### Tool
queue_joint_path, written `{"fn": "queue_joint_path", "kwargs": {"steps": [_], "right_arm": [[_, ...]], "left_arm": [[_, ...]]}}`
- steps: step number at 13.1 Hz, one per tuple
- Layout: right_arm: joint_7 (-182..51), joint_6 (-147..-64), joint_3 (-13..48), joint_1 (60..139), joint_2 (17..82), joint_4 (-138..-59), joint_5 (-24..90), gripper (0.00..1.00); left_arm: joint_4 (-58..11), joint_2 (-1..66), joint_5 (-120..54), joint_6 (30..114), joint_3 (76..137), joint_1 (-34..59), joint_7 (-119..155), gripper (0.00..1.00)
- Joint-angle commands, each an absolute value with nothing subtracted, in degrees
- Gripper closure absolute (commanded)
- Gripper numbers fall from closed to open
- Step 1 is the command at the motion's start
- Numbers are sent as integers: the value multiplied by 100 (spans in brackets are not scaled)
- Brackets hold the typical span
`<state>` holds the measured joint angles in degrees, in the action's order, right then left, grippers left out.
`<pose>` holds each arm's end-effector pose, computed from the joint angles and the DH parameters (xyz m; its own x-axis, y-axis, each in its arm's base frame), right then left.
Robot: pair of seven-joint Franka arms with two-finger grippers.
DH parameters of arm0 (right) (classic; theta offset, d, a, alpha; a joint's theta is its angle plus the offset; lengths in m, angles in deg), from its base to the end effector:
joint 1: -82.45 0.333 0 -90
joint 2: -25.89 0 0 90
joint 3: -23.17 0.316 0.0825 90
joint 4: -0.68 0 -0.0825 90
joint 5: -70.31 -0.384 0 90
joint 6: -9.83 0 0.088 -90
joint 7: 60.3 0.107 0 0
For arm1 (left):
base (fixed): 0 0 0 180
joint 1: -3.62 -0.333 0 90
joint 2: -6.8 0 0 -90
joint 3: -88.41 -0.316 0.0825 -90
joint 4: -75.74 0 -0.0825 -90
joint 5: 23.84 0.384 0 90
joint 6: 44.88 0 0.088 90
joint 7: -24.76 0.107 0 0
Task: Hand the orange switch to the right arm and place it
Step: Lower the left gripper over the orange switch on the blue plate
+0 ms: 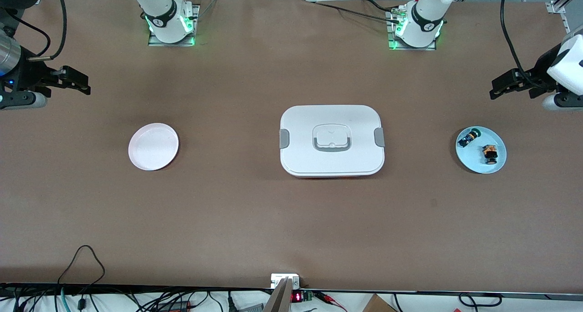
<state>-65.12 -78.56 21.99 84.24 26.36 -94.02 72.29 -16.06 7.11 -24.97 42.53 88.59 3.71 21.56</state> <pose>0.5497 0.0021 0.5793 0.9883 0.0935 -0.1205 0.0971 -0.9950 0.0245 0.5499 -0.0048 0.6030 0.9953 0.0502 -0.0829 0.0517 -0.9986 0.0151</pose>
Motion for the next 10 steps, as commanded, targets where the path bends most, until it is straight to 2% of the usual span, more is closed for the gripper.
{"fn": "queue_joint_path", "kwargs": {"steps": [1, 7, 10], "right_arm": [[-6566, -7779, 2194, 8420, 2685, -9346, 7215, 0], [-6575, -7911, 2194, 8403, 2887, -9319, 7224, 0], [-6575, -8043, 2194, 8403, 3116, -9328, 7216, 0]], "left_arm": [[-1409, 803, -2384, 4073, 8884, 353, 2194, 0], [-1207, 1031, -2173, 3845, 8902, 345, 2342, 0], [-1434, 1145, -2138, 3906, 8876, 47, 3247, 0]]}}
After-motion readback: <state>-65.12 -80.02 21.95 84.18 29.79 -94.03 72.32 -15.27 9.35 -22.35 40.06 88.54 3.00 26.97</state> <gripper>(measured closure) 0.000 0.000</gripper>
